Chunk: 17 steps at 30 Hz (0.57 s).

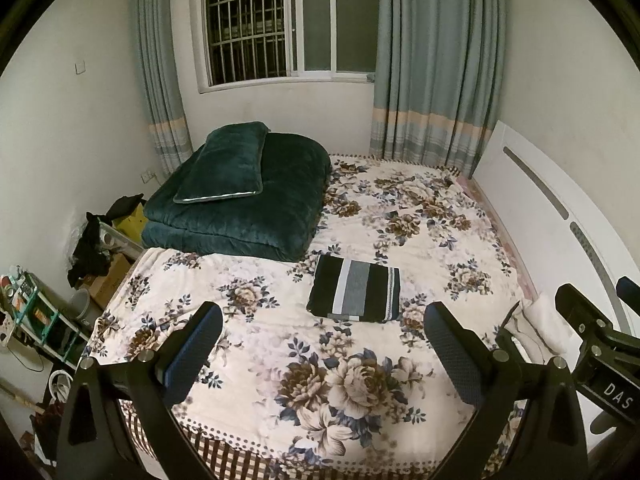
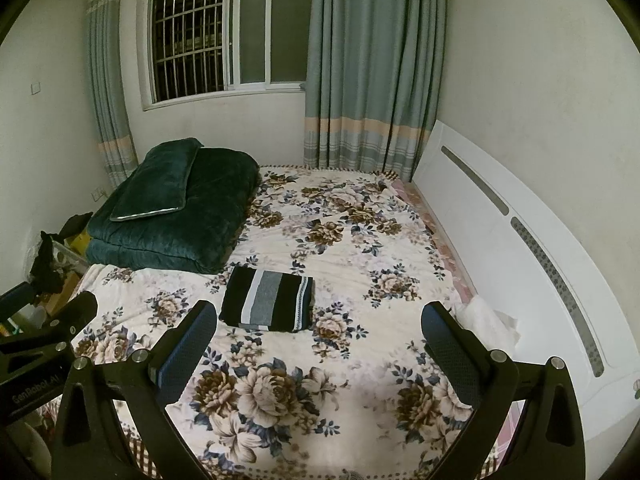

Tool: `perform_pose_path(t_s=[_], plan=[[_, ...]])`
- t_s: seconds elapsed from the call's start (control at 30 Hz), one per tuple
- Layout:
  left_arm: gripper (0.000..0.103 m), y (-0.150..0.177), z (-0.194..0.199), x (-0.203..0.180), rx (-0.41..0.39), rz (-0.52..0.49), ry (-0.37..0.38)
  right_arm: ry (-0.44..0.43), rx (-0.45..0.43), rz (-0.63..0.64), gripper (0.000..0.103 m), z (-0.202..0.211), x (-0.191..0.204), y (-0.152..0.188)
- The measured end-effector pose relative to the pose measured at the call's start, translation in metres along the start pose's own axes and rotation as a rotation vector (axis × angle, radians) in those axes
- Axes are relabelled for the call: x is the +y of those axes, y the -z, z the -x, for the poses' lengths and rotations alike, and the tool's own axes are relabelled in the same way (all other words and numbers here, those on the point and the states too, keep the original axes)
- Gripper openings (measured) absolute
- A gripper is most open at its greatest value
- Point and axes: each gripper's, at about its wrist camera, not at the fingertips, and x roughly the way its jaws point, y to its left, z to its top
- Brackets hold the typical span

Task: Fold small clothes

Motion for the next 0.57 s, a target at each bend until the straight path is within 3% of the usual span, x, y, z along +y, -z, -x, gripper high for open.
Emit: perform_pose_path(t_s=[0.57], plan=[[0.103, -0.0065, 0.0032, -0.0022, -0.017, -0.002, -0.012, 0.0, 0.003, -0.001, 0.103, 0.0033, -0.0001, 0.001]])
